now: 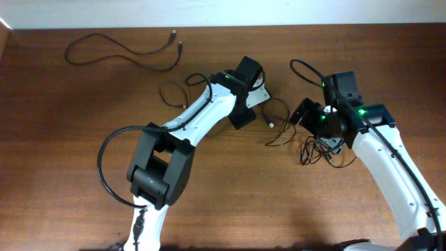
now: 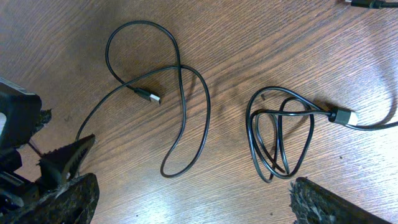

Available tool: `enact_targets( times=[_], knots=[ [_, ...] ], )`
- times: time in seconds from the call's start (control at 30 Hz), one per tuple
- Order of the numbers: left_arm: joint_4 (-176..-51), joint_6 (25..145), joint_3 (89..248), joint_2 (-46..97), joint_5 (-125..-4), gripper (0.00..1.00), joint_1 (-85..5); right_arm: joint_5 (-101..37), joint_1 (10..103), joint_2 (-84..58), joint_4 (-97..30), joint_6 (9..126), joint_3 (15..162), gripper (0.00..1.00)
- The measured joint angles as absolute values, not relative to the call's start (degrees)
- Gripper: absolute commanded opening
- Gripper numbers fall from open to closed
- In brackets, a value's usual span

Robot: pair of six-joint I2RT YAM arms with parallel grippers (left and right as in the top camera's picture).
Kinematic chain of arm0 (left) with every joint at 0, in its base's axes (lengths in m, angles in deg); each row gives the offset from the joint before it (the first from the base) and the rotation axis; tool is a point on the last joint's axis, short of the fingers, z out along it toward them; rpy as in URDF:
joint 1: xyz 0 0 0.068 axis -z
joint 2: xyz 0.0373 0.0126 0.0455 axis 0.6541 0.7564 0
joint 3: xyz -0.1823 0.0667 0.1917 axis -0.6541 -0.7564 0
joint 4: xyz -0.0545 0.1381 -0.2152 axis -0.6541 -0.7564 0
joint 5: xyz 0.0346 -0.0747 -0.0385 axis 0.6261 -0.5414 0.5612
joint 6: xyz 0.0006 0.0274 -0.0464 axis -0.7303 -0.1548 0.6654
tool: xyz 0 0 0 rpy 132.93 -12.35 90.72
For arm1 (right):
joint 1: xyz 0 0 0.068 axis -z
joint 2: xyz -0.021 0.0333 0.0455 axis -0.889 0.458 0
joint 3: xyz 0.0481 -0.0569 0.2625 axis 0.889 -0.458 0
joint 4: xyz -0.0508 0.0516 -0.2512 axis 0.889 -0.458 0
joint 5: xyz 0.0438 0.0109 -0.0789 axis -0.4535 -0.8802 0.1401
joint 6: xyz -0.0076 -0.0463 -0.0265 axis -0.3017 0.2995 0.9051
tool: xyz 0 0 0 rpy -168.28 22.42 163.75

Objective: Untangle cables

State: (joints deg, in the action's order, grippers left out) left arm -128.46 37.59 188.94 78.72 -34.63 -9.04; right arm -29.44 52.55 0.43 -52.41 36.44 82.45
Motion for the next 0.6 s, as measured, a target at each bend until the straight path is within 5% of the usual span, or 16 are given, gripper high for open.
enact_targets(
  times=[0.2,0.23,0.3,0.6],
  knots=[
    [-128.59,36.26,188.94,82.37,-38.32,0.44,-9.39,-29.44,52.55,0.43,-52.41,36.44,82.45,0.99],
    [-128.63,36.37,188.94,83.29,-38.48,0.36,-9.39,-29.44,52.57,0.43,-52.41,36.44,82.45,0.98],
    [-129.07,36.15,189.18,83.45,-38.43,0.00,-9.39,-29.41,52.55,0.43,-52.43,36.44,82.45,0.98],
    [-152.09,41.05,218.79,84.08,-40.01,0.00,-9.39,-29.44,52.52,0.43,-52.78,36.44,82.42,0.98]
  ],
)
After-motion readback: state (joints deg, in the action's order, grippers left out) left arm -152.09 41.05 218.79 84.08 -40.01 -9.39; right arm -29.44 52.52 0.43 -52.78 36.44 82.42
